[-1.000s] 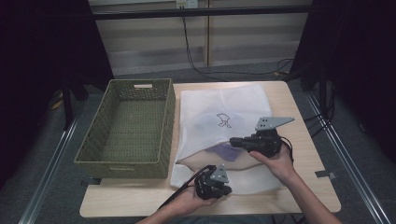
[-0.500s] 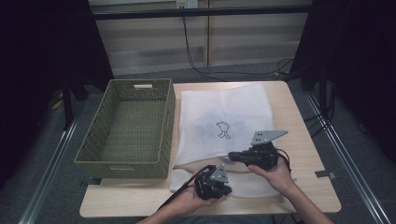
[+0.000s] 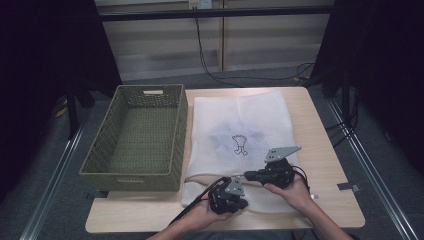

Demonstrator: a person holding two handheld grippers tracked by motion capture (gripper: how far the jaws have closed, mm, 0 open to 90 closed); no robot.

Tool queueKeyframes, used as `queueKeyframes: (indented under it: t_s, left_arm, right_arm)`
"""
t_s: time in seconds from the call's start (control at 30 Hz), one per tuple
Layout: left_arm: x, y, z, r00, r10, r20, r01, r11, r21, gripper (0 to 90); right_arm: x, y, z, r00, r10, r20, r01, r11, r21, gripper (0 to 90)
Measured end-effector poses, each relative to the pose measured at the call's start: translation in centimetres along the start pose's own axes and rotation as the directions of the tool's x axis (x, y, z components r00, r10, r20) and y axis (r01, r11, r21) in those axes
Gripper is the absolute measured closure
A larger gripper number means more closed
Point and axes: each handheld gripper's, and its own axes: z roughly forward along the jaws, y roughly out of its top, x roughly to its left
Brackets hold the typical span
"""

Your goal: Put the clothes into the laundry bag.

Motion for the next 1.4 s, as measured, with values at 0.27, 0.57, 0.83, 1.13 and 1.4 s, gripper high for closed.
queueKeyframes:
  t_s: [0.27,0.57,0.83,1.13,1.4]
  left_arm:
    - [0.0,-0.1,0.2,1.0,-0.008,0.0,0.008,0.9996,-0.028,87.4]
    - [0.0,-0.1,0.2,0.9999,-0.013,0.003,0.014,0.9993,-0.034,87.4]
    - [0.0,-0.1,0.3,0.9998,-0.017,-0.006,0.017,0.999,-0.041,87.4]
    - [0.2,0.2,0.6,0.9995,-0.032,0.001,0.032,0.9985,-0.044,87.1]
    - [0.0,0.5,0.9,0.9995,-0.031,0.001,0.031,0.9986,-0.043,86.9]
  right_arm:
    - [0.0,-0.7,0.5,1.0,0.0,0.003,0.0,0.999,0.043,89.5]
    - [-0.1,-1.3,0.7,0.9999,0.0,0.016,-0.001,0.997,0.077,89.4]
    - [-0.7,-1.9,1.7,0.9991,0.003,0.041,-0.008,0.992,0.126,89.3]
    - [-1.6,-2.3,2.1,0.9962,0.027,0.083,-0.039,0.989,0.145,88.7]
    - [-2.0,-2.8,2.0,0.9934,0.062,0.097,-0.074,0.989,0.125,88.3]
